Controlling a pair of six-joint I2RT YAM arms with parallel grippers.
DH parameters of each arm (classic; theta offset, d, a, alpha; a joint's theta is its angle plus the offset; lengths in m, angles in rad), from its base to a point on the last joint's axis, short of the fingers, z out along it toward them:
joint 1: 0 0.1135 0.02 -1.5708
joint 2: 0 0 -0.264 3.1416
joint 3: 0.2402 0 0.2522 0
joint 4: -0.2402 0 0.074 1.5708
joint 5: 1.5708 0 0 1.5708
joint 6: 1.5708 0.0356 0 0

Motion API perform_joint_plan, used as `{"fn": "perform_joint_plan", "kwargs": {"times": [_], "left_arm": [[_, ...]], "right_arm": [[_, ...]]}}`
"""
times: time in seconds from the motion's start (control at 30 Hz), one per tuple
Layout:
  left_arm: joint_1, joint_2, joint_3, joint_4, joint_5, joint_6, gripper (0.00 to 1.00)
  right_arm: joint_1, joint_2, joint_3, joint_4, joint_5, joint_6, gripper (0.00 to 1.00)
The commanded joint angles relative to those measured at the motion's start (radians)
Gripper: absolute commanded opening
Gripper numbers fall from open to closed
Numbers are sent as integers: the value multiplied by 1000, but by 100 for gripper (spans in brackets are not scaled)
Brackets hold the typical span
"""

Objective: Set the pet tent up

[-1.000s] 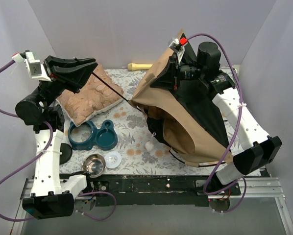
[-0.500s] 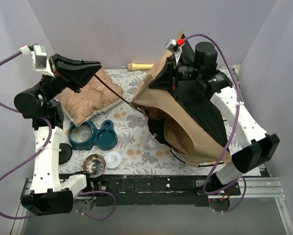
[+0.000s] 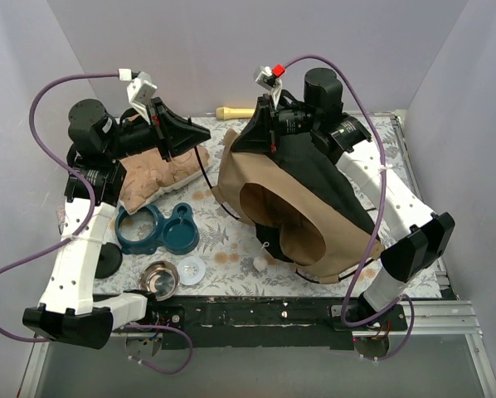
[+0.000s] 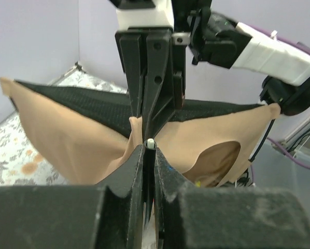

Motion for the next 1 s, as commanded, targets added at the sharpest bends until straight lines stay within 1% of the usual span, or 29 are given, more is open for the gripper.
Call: {"fn": "perform_joint_plan", "kwargs": {"times": [0.0, 0.13, 0.27, 0.43, 0.6, 0.67, 0.8, 0.87, 0.97], "left_arm": [[-36, 1, -4, -372, -10, 226, 0], [-81, -2, -30, -515, -2, 329, 0], [-156, 3, -78, -576, 4, 350, 0], [-173, 6, -132, -589, 21, 335, 0], [-174, 31, -133, -593, 74, 300, 0], [-174, 34, -127, -587, 97, 283, 0], [-174, 31, -132, -538, 153, 197, 0], [-174, 28, -139, -511, 174, 157, 0], [-174, 29, -147, -510, 176, 151, 0]], "right_arm": [[7, -24, 100, 126, 14, 12, 1], [10, -34, 97, 131, 22, 7, 1], [17, -28, 95, 143, 14, 15, 1], [28, -29, 94, 154, -9, 13, 1], [36, -41, 72, 128, -50, -25, 1], [42, -44, 74, 72, -69, -80, 1], [71, -44, 101, -170, -84, -325, 1], [82, -43, 112, -264, -86, -408, 1], [88, -54, 104, -305, -81, -456, 1]]}}
